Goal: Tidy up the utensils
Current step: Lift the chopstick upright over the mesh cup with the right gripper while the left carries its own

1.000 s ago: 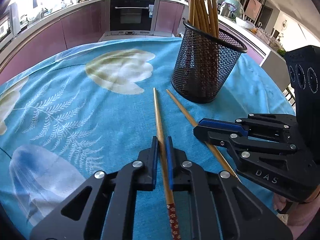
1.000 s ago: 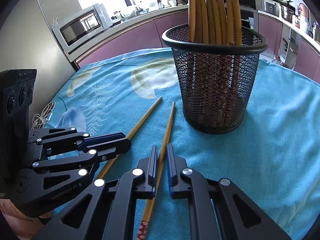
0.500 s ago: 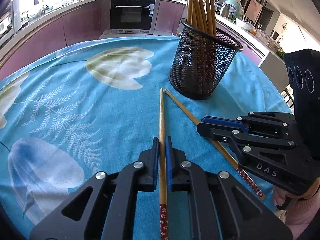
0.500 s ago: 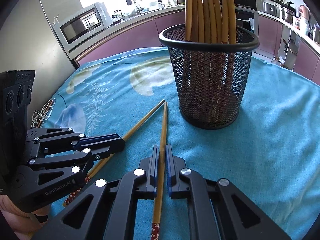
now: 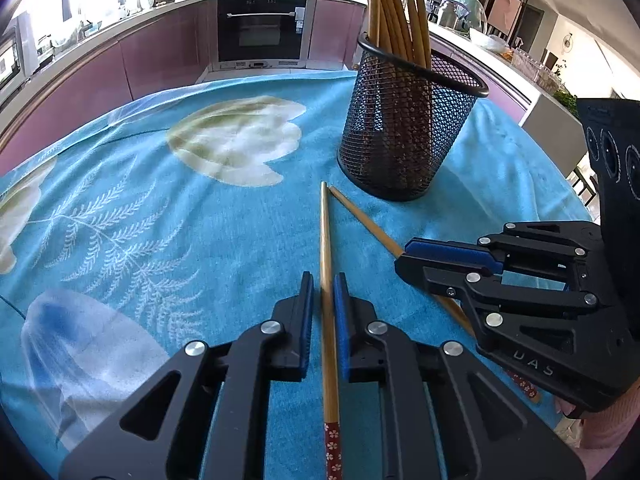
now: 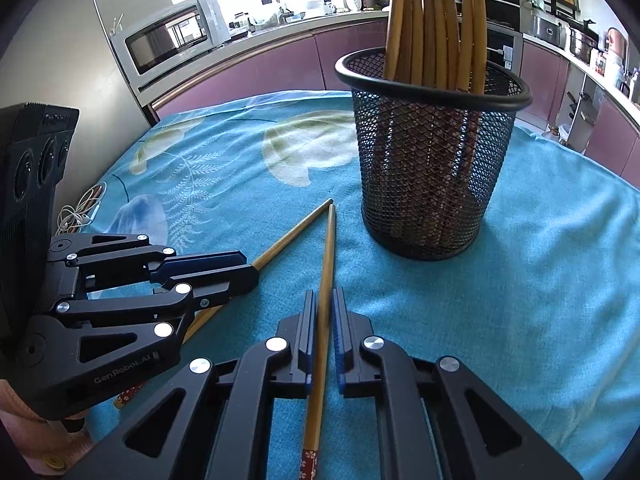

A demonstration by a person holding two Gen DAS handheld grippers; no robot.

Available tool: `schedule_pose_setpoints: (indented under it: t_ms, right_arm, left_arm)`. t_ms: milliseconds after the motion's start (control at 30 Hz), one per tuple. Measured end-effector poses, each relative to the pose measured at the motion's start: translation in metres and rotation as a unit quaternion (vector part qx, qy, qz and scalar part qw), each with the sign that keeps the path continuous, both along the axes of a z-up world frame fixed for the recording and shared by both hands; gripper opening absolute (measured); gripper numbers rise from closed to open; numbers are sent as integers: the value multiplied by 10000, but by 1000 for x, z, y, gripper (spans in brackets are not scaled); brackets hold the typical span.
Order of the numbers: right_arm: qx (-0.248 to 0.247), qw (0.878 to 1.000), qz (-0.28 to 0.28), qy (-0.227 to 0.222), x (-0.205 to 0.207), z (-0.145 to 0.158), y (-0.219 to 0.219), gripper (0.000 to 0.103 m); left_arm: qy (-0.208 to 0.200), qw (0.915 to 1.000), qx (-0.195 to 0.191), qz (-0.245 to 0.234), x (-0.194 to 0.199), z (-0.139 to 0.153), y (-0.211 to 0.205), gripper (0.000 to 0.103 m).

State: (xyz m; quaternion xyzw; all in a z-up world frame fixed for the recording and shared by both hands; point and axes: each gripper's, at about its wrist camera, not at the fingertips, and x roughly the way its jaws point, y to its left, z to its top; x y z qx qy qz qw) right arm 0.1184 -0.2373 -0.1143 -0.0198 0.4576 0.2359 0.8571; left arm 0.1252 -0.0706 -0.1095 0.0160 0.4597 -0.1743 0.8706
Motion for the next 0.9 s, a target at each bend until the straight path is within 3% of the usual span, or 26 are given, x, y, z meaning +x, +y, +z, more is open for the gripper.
schedule_pose_setpoints:
  t_ms: [300, 900]
  right_arm:
    - [318, 9995, 12, -90, -7, 10, -11, 6]
    - [1061, 9911, -68, -797, -36, 67, -52, 6]
  left_arm:
    - [-22, 9998, -190, 78, -3, 7, 6, 7]
    - [-526, 9947, -878, -130, -31, 68, 23, 7]
